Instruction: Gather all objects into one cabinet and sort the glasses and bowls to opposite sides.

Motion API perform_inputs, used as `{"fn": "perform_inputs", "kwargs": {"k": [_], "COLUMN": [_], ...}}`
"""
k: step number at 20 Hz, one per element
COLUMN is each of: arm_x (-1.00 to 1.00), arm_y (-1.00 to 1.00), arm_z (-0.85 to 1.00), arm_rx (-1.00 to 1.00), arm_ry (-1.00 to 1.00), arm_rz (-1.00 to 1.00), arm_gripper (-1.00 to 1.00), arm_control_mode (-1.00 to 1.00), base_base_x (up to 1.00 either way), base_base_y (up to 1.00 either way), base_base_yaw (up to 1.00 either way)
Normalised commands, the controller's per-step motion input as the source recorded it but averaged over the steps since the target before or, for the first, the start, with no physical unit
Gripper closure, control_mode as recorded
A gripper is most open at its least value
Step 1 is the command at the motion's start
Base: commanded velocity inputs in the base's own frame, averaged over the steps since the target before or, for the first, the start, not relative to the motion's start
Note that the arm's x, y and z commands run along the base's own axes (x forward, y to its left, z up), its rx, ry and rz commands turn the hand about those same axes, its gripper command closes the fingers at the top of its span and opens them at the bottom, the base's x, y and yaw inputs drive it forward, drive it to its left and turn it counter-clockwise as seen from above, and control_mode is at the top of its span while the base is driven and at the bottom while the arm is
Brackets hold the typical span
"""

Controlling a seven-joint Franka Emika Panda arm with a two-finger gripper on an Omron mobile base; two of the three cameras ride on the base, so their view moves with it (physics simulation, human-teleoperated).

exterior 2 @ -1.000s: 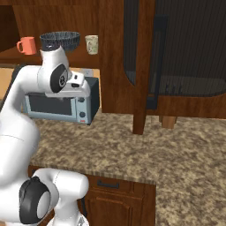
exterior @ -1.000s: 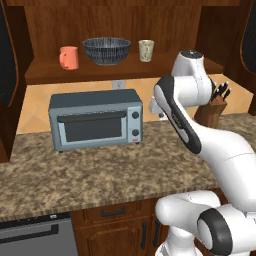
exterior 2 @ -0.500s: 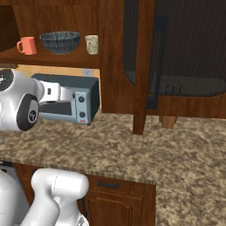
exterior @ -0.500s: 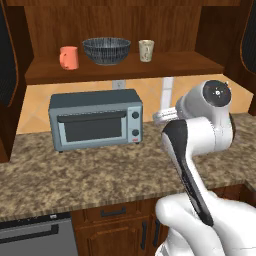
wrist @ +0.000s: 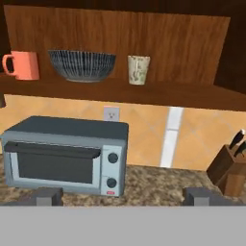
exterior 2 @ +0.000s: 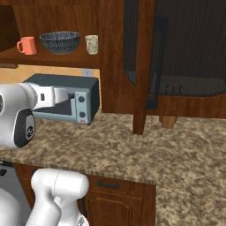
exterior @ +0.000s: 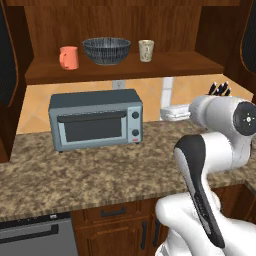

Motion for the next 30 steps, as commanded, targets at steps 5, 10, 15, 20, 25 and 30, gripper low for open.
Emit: {"fn": "perform_inputs", "kwargs": {"k": [5,10,15,20,25,30], "arm_x": [-0.16,-0.78,-0.32,0.00,0.00,0.00], "arm_y": [0.04,0.50,0.19,0.00,0.00,0.00], "arm_z": [0.76,0.14,0.01,0.00,0.00,0.00], "arm_rx": [0.17,-0.05,-0.01,0.00,0.00,0.00], "arm_ry": [0.18,-0.15,-0.10,0.00,0.00,0.00], "arm_rz": [0.20,0.15,0.01,0.00,0.00,0.00], "arm_gripper": [-1.00,-1.00,-1.00,-1.00,-1.00,-1.00], "arm_control_mode": [-1.00,-1.00,1.00,1.00,1.00,1.00], "base_base_x": [0.00,0.00,0.00,-0.59,-0.85,-0.74], "base_base_y": [0.00,0.00,0.00,0.00,0.42,0.55], "base_base_yaw": [0.00,0.00,0.00,-0.15,-0.43,-0.53]}}
